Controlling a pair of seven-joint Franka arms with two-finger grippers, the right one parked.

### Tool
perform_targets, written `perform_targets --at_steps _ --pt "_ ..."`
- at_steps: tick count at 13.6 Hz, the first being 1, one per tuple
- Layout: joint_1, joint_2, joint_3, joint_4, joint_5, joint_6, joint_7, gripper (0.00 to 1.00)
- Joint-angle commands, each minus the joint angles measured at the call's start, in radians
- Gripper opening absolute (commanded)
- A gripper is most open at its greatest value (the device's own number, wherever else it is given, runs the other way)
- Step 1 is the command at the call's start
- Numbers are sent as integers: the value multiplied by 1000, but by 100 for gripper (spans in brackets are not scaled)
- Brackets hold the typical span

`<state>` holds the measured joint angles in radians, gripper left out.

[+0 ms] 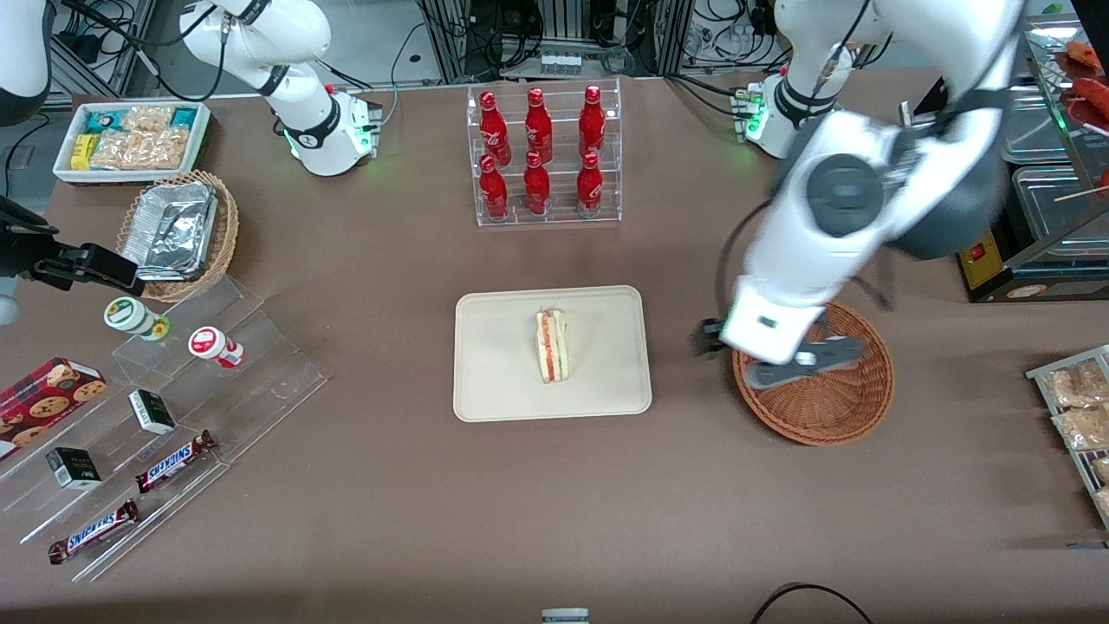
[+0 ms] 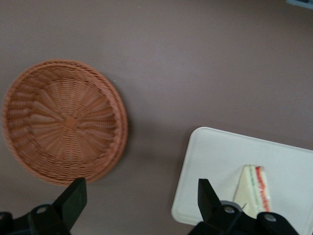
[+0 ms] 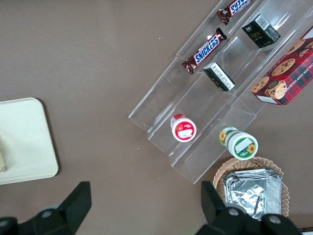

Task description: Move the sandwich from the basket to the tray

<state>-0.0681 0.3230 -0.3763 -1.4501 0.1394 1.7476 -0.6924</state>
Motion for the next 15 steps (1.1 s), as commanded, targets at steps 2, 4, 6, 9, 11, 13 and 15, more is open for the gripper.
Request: perform_targets --at_steps 2,4,6,9,11,13,15 --pt "89 -108 -6 -46 -44 -98 164 100" --pt "94 -150 -1 -58 -44 -138 204 100" --pt "145 -205 -3 -94 -44 -171 290 100" --pt "162 -261 64 -136 -63 -186 443 100" --pt "107 -277 163 -141 -93 -191 549 100" --pt "39 -294 270 -144 -115 -195 599 100" --pt "25 -329 301 -159 -118 -204 626 100"
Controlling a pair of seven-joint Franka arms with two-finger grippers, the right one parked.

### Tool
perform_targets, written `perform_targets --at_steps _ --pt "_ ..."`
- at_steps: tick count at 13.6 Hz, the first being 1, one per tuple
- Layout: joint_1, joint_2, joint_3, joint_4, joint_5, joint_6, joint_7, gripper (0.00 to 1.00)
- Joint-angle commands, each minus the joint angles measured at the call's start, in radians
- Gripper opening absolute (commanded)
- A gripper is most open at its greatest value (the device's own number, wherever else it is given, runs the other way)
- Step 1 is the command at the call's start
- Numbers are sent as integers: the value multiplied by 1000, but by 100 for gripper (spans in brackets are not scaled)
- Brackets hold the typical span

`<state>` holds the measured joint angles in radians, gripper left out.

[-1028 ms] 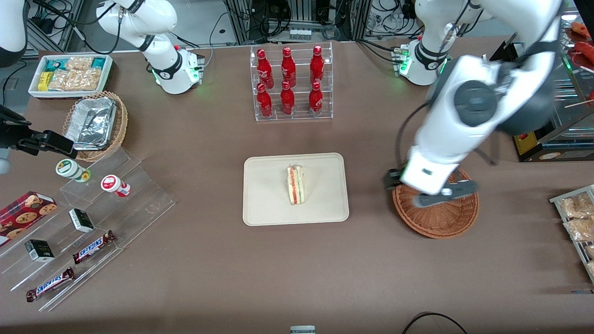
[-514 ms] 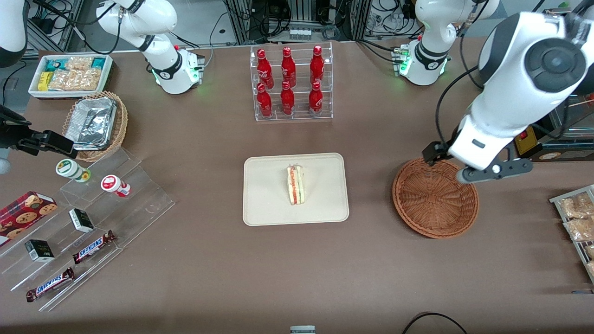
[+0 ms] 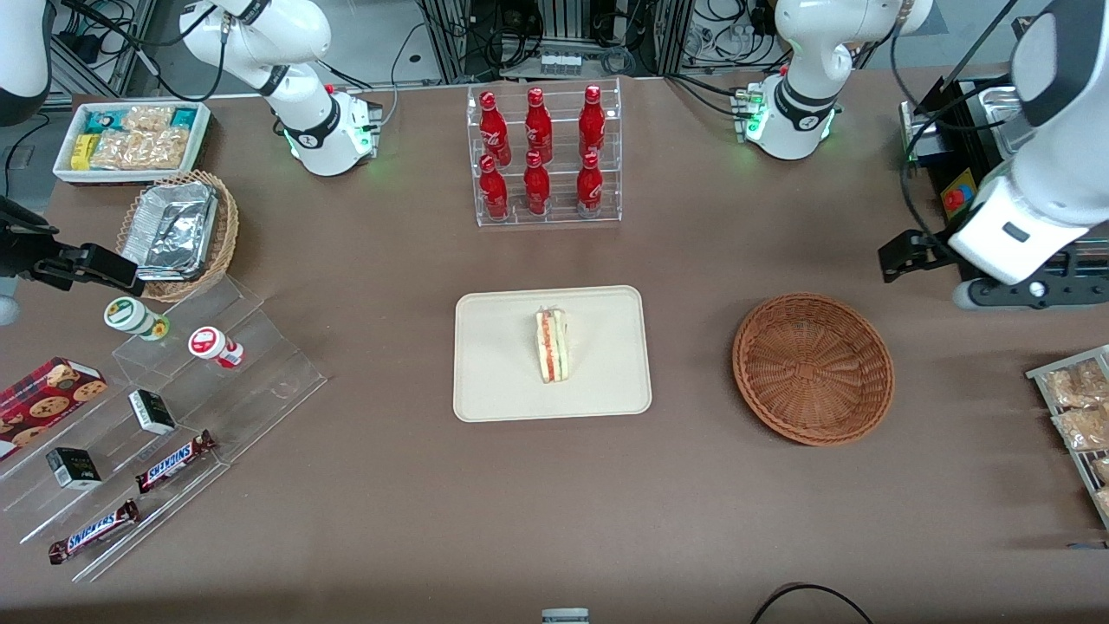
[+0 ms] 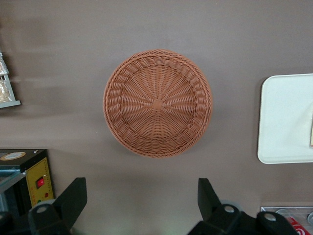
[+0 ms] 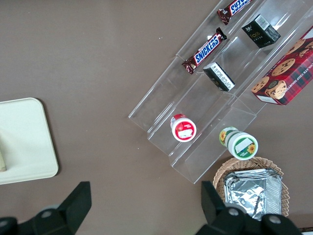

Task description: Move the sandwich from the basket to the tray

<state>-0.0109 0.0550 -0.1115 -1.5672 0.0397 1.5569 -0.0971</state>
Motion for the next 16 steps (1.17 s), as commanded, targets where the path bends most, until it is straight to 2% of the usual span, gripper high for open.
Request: perform_targets --at_steps 1,5,9,16 --pt "-29 -85 42 -65 -18 -9 60 100" --pt "-35 -64 56 -47 -18 12 73 100" --pt "-60 -106 113 -63 -18 -17 108 100" --pt "-47 -64 119 4 -26 -18 108 100"
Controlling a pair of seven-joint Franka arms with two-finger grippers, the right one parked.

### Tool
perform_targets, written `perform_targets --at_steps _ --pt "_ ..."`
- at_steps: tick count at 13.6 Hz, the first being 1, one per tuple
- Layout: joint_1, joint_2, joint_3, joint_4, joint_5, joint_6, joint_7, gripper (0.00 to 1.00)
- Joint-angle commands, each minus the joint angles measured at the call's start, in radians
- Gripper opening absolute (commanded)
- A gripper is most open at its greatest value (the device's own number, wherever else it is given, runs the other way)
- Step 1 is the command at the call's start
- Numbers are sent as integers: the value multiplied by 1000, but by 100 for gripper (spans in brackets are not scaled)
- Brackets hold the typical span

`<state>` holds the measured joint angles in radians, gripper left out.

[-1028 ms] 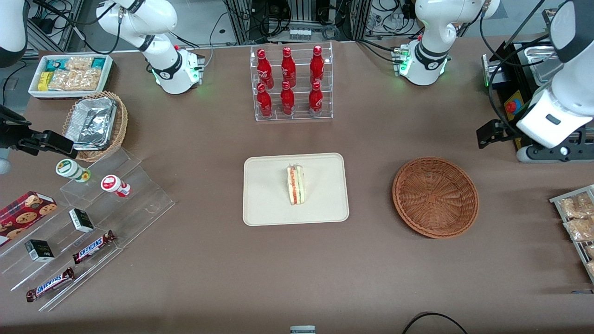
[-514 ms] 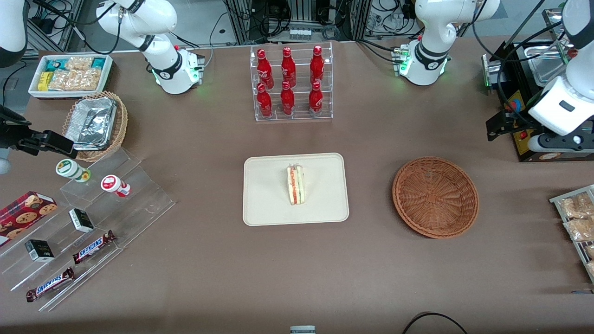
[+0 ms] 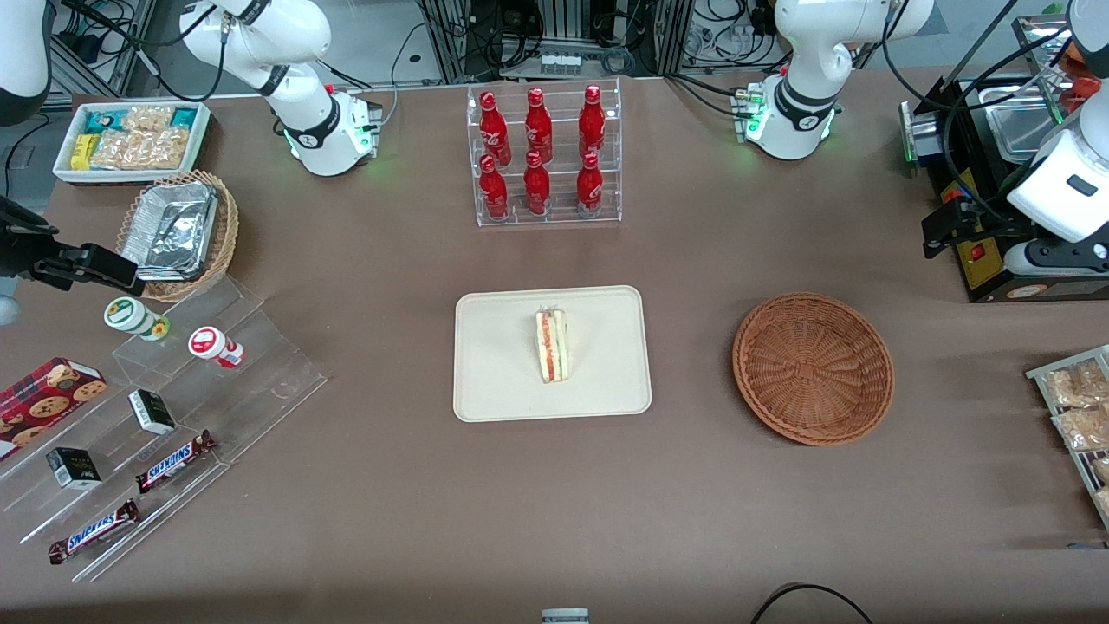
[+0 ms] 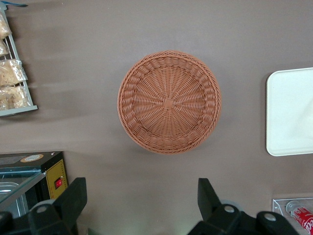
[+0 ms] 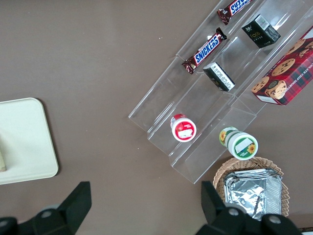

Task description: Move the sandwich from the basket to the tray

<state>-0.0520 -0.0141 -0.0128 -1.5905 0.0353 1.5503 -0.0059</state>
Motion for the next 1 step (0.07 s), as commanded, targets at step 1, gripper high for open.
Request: perform_targets --at_steps 1 --pt "-8 5 25 27 -20 -13 14 100"
